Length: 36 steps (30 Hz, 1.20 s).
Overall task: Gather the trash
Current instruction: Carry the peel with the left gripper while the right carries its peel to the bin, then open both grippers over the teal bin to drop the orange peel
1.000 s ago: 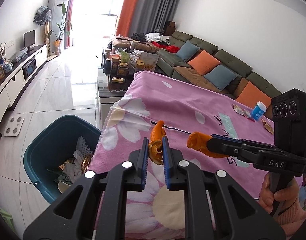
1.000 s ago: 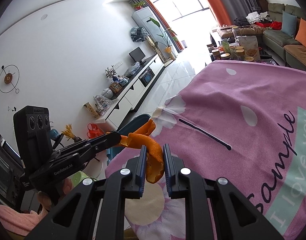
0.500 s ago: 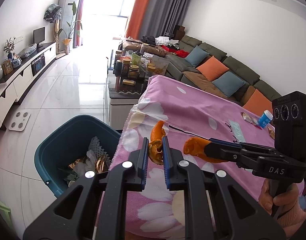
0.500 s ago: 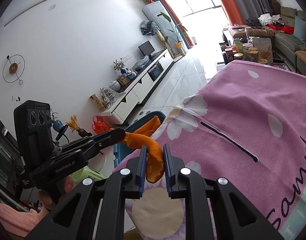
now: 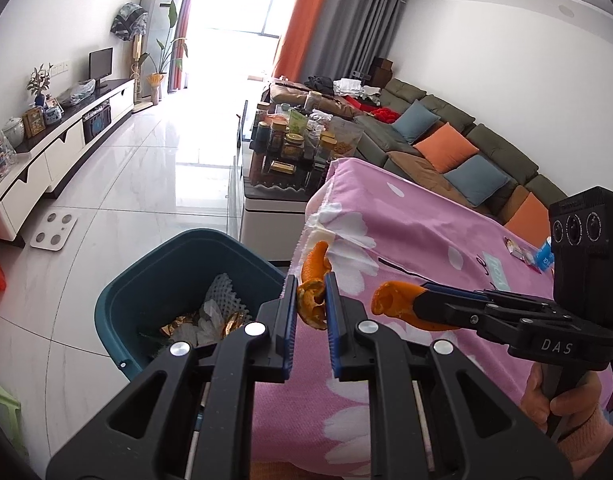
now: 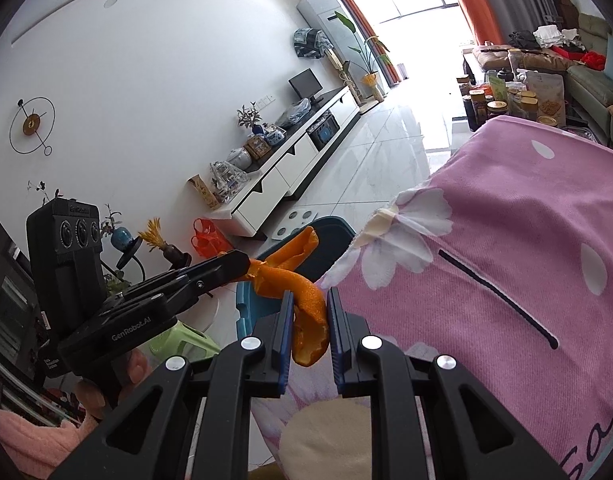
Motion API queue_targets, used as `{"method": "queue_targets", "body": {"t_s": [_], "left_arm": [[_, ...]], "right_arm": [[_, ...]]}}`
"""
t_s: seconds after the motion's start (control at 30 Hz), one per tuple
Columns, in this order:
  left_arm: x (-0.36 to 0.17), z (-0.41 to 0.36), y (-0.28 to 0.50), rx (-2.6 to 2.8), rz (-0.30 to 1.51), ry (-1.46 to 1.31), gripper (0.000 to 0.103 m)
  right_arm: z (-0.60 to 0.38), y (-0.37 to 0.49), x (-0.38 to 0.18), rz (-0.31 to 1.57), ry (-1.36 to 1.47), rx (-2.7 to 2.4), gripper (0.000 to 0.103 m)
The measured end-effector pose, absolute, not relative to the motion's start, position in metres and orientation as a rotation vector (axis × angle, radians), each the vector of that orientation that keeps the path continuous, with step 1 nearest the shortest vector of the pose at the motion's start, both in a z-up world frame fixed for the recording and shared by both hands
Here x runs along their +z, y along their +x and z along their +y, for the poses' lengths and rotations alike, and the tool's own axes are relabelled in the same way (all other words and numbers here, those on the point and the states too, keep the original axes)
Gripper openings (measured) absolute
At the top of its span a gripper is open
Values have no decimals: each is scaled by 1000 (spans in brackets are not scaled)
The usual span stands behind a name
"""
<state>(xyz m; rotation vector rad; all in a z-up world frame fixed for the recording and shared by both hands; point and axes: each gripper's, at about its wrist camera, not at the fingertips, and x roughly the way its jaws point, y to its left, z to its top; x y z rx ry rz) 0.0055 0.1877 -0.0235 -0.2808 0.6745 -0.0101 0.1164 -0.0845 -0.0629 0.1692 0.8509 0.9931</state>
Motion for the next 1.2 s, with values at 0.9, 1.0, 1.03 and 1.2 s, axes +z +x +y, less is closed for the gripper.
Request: {"method": "queue_targets", "body": {"t_s": [0.9, 1.0, 1.03, 1.2], "left_arm": [[-67, 242, 16, 143, 748, -329, 14], [-74, 244, 20, 153, 763, -331, 14], [-76, 246, 21, 154, 767, -335, 14], [-84, 248, 26, 169, 785, -341, 14]], "right_arm": [[5, 133, -75, 902, 15, 1029, 15], [13, 133, -78, 908, 0, 1025, 16], [15, 134, -79, 912, -5, 1024, 16], [27, 137, -84, 932, -19, 1017, 16]]}}
